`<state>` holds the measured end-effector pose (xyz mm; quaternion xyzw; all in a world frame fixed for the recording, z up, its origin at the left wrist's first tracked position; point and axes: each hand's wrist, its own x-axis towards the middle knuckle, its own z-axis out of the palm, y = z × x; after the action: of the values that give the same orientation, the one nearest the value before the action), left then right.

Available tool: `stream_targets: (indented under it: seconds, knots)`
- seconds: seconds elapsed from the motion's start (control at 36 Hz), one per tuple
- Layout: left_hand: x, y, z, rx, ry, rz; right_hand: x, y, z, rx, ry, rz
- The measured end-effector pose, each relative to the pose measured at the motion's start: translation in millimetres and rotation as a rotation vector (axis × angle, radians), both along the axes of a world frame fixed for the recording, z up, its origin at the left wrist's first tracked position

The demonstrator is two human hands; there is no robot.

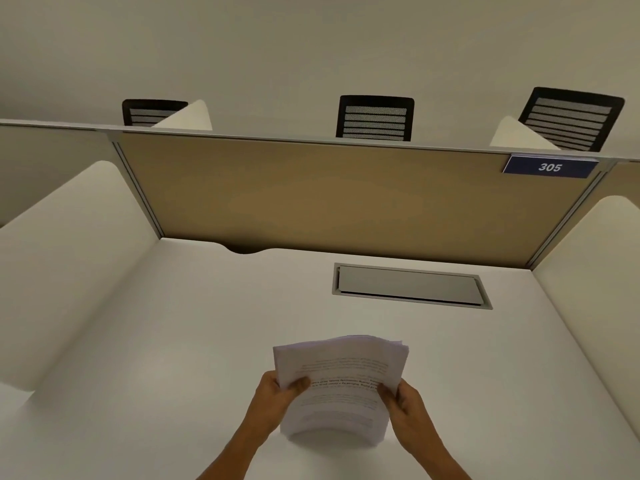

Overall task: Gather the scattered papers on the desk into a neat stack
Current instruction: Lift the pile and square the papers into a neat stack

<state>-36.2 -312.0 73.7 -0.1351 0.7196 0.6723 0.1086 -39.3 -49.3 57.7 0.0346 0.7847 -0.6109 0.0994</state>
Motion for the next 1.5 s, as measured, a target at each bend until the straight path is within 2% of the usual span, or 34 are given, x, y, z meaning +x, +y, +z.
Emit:
stream_targets:
  seconds: [0.31, 0.69, 0.81, 1.0, 1.08, 1.14, 1.19, 1.28, 1.33, 1.39, 1.5]
  knots:
    - [7.9, 2.6, -13.2, -0.011, -0.049, 0.017, 5.1, 1.9, -11.5, 0.044, -0.05, 0.018]
    - [15.4, -5.7, -30.0, -0.139, -0.042, -0.051, -4.3, 3.4, -0.4, 0.27, -0.062, 0.112]
    - [12.7, -11.3, -24.3, -0.086, -0.034, -0.067, -9.7, 5.2, 8.3, 0.265, -0.066, 0.148]
    - [4.0, -23.9, -13.8, 0.085, -0.14, -0.122, -22.5, 4.0, 20.8, 0.274, -0.096, 0.173]
    - [-0.7, -30.1, -11.3, 0.097, -0.187, -0.123, -26.4, 2.7, 25.8, 0.298, -0.111, 0.191]
    - [-5.1, -30.9, -5.7, 0.029, -0.158, -0.069, -29.6, 3.1, 34.1, 0.316, -0.106, 0.207]
    - [-11.9, -26.9, 5.7, -0.135, -0.054, 0.011, -34.3, 3.8, 45.9, 0.356, -0.103, 0.24]
    - [-26.6, -24.7, 24.4, -0.584, 0.213, 0.064, -41.4, 2.8, 68.4, 0.475, -0.068, 0.335]
    - [-38.8, -24.9, 40.7, -0.851, 0.408, -0.034, -46.7, 0.9, 83.7, 0.567, -0.025, 0.41]
    - [-50.0, -18.9, 57.4, -0.87, 0.453, -0.206, -50.4, -2.8, 97.5, 0.645, -0.01, 0.496]
    - [-59.4, -4.9, 81.8, -0.6, 0.271, -0.444, -56.4, -9.6, 116.7, 0.811, 0.026, 0.619]
